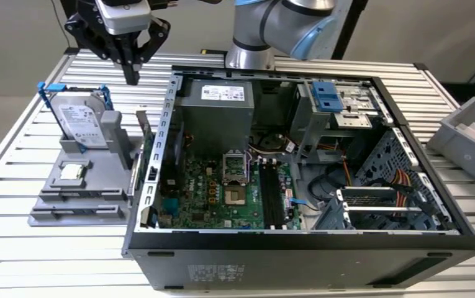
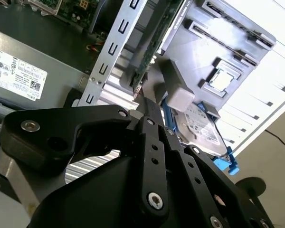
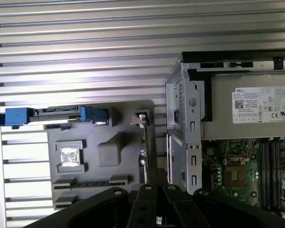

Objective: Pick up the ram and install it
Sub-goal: 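Reach for the ram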

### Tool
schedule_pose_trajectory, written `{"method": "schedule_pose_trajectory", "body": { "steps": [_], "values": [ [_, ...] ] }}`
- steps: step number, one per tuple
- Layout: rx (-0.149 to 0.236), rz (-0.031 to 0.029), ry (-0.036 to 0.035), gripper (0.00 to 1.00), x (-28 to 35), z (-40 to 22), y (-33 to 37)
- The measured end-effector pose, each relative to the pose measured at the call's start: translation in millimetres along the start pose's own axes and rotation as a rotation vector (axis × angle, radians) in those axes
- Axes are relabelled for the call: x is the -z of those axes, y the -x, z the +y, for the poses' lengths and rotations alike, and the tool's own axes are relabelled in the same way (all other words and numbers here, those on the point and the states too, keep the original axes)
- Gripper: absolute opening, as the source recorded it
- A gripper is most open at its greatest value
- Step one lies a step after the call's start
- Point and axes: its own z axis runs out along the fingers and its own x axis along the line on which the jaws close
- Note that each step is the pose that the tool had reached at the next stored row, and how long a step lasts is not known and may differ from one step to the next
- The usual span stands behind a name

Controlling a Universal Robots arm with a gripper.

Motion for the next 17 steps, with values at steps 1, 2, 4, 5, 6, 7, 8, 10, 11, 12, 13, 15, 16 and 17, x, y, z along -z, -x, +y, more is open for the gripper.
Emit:
{"method": "schedule_pose_trajectory", "body": {
  "steps": [1, 2, 4, 5, 6, 7, 8, 10, 11, 12, 13, 15, 16, 17],
  "values": [
    [0.000, 0.0001, 0.0001, 0.00, -0.1, 0.3, -0.3],
    [0.000, 0.0003, 0.0000, 0.00, -0.1, 0.5, -0.7],
    [0.000, 0.0006, -0.0002, 0.00, 0.0, 0.9, -1.2],
    [0.000, 0.0007, -0.0001, 0.00, 0.0, 1.2, -1.5],
    [0.000, 0.0007, -0.0001, 0.00, 0.0, 1.5, -1.8],
    [0.000, 0.0008, -0.0001, 0.00, 0.0, 1.6, -2.1],
    [0.000, 0.0008, -0.0001, 0.00, -0.1, 1.9, -2.3],
    [0.000, 0.0013, -0.0002, 0.00, -0.1, 2.8, -2.8],
    [0.000, 0.0016, -0.0001, 0.00, -0.1, 3.3, -3.0],
    [0.000, 0.0020, -0.0002, 0.00, -0.1, 3.5, -3.1],
    [0.000, 0.0026, -0.0002, 0.00, -0.2, 3.5, -3.1],
    [0.000, 0.0040, -0.0003, 0.00, -0.2, 3.7, -3.2],
    [0.000, 0.0046, -0.0004, 0.00, -0.1, 3.7, -3.3],
    [0.000, 0.0049, -0.0004, 0.00, -0.1, 3.7, -3.3]
  ]
}}
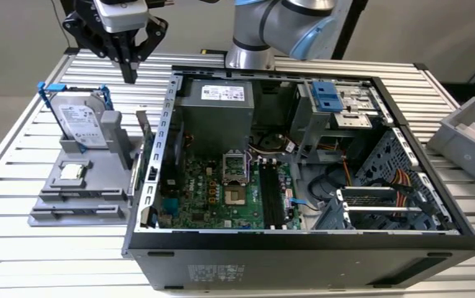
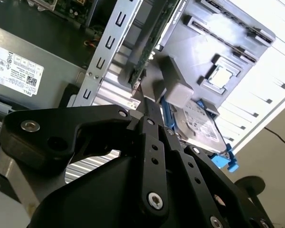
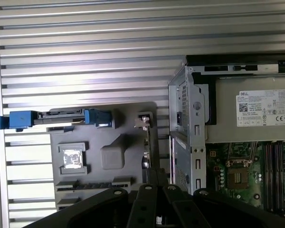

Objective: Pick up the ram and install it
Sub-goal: 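Reach for the ram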

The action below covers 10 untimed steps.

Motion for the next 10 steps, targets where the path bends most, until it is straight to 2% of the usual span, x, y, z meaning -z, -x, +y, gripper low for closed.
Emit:
{"method": "schedule_pose_trajectory", "body": {
  "steps": [10],
  "values": [
    [0.000, 0.0014, -0.0001, 0.00, -0.1, 0.4, -1.4]
  ]
}}
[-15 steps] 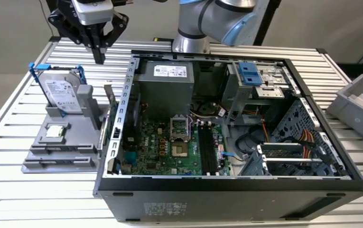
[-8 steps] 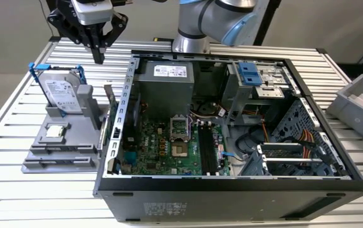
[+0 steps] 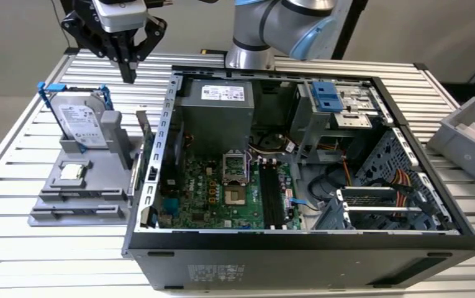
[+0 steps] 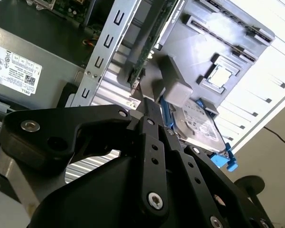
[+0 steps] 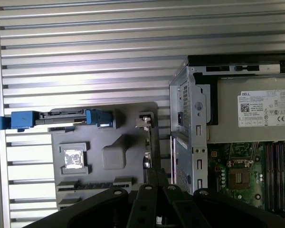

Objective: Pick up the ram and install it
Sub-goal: 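Reach for the ram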

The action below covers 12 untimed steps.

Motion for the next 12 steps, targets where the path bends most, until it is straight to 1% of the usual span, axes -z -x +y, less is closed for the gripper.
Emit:
{"method": "schedule_pose_trajectory", "body": {
  "steps": [12],
  "values": [
    [0.000, 0.0009, -0.0001, 0.00, 0.0, 0.4, -0.8]
  ]
}}
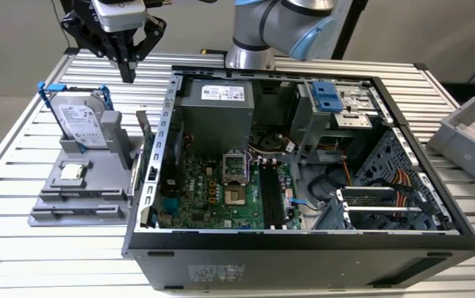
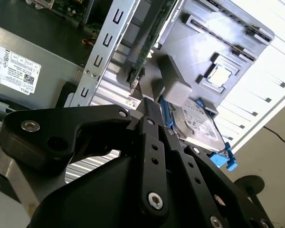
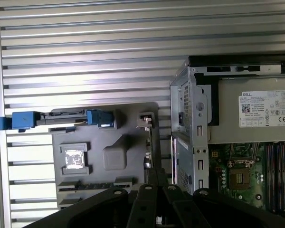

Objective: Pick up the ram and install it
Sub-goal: 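Reach for the ram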

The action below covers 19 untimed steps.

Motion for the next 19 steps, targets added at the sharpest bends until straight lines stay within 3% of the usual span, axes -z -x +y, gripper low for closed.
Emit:
{"method": "schedule_pose_trajectory", "body": {
  "steps": [5, 19],
  "values": [
    [0.000, 0.0001, 0.0000, 0.00, 0.0, -0.1, -2.1],
    [0.003, 0.0001, 0.0000, 0.00, -0.1, -0.7, -17.6]
  ]
}}
